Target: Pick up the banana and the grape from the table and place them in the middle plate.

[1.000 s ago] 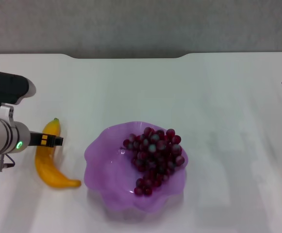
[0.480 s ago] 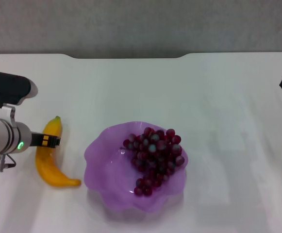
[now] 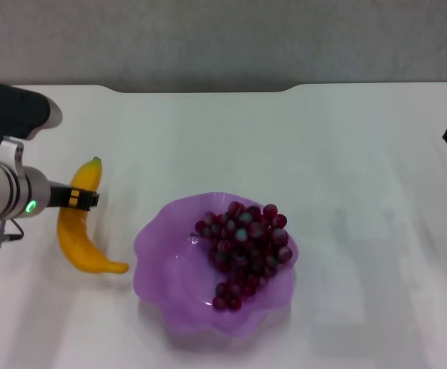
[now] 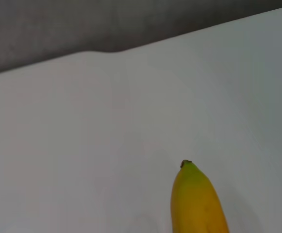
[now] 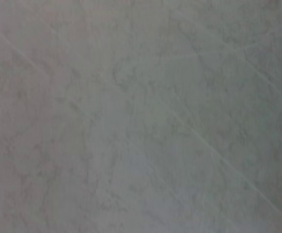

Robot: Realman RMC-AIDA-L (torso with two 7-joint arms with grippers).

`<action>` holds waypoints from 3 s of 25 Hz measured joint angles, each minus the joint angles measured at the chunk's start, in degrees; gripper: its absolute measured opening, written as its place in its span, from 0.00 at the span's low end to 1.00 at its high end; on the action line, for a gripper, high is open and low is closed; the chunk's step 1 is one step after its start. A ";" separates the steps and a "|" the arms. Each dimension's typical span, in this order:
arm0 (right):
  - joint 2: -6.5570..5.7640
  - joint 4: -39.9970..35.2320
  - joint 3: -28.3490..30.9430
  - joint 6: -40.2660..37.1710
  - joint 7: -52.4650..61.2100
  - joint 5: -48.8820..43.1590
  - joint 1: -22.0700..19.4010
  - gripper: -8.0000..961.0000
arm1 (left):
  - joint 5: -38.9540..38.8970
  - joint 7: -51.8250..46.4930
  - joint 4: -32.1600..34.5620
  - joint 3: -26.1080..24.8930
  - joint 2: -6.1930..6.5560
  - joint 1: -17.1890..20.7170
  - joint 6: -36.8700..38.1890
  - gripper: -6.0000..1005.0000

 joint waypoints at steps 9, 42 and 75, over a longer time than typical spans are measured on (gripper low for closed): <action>0.00 0.00 -0.03 0.16 0.00 -0.03 -0.13 0.92 | 2.95 1.12 16.83 2.90 -0.22 4.26 -10.72 0.49; 0.00 -0.09 -0.39 1.68 -0.09 -0.09 0.81 0.92 | 0.17 -3.46 13.44 22.94 -0.67 1.02 -2.28 0.51; -0.06 0.29 -0.60 1.51 -0.30 0.02 0.84 0.92 | -2.72 -4.94 8.12 14.14 -0.28 11.79 34.08 0.89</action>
